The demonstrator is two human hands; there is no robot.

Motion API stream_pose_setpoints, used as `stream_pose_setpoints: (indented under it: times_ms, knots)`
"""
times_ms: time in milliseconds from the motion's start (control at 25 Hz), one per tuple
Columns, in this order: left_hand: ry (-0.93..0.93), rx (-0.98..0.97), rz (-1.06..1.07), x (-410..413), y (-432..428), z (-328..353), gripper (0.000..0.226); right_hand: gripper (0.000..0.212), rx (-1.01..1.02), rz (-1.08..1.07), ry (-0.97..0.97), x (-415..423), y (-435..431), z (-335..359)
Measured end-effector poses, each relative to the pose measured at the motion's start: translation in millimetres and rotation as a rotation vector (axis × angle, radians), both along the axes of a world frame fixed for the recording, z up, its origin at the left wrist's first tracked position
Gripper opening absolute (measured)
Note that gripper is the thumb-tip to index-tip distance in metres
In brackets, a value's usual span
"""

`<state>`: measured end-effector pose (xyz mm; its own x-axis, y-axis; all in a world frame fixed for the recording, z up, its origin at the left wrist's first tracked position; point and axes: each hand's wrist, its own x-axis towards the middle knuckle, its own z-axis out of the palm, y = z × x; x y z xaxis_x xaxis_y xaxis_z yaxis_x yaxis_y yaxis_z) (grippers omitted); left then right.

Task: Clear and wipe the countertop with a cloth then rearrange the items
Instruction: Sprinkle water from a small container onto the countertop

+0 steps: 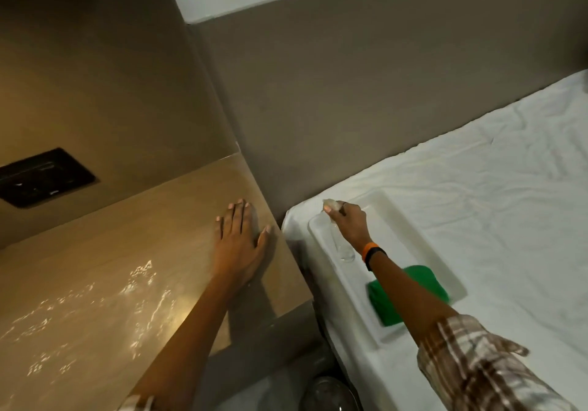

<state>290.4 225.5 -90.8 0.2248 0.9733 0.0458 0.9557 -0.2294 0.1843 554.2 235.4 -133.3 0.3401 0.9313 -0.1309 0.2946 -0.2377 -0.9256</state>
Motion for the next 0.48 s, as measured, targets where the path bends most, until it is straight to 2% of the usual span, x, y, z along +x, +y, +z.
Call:
stream_pose_setpoints:
  times_ms: [200,480]
  knots:
    - [0.022,0.046,0.025,-2,3,-8,0.075,0.011,0.001,-0.047,0.058,-4,36,-49]
    - [0.041,0.034,0.028,2,1,-5,0.076,0.018,-0.021,0.016,0.039,-4,51,-50]
